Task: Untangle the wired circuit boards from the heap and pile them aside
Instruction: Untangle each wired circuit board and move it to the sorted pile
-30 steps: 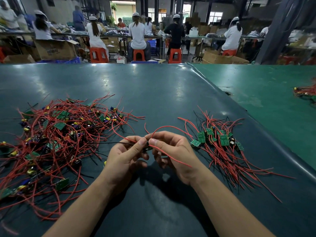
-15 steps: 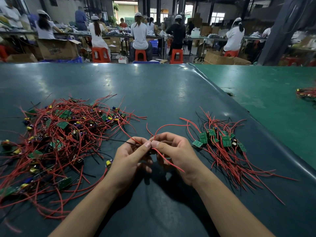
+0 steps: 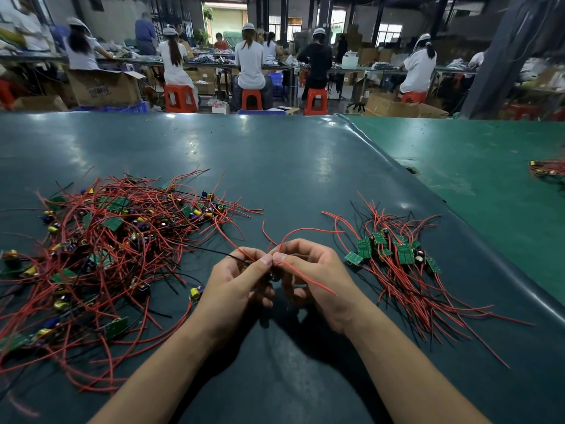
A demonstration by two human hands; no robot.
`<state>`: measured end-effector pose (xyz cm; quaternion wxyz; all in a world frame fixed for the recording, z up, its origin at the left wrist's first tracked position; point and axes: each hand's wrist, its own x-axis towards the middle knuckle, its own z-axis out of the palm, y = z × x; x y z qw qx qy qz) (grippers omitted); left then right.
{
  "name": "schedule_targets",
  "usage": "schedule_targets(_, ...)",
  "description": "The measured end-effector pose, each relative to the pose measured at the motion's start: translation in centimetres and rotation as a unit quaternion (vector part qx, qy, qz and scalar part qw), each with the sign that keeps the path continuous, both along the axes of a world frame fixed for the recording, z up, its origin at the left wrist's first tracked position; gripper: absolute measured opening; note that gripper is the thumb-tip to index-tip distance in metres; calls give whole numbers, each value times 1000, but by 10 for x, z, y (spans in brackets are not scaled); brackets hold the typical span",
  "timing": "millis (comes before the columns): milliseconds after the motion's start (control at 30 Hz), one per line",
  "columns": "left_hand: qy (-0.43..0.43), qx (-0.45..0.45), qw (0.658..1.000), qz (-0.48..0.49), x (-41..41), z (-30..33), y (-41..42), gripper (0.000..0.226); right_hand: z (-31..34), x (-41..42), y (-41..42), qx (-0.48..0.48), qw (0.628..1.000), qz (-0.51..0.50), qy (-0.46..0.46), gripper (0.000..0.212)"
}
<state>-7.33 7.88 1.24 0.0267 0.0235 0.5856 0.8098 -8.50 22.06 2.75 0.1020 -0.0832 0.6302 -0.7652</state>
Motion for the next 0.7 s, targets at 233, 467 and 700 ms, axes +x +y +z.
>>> schedule_targets(233,8,-35,999,11,-3,-6,2,9,0,0,-2,22,1000,-8,-4,10)
schedule_targets(467,16,-48,999,6,-2,-7,1,16,3,1,-2,11,1000,-3,-12,9)
schedule_targets(700,19,-38,999,21,0,-5,3,32,-1,-1,0,-5,1000,13,-17,8)
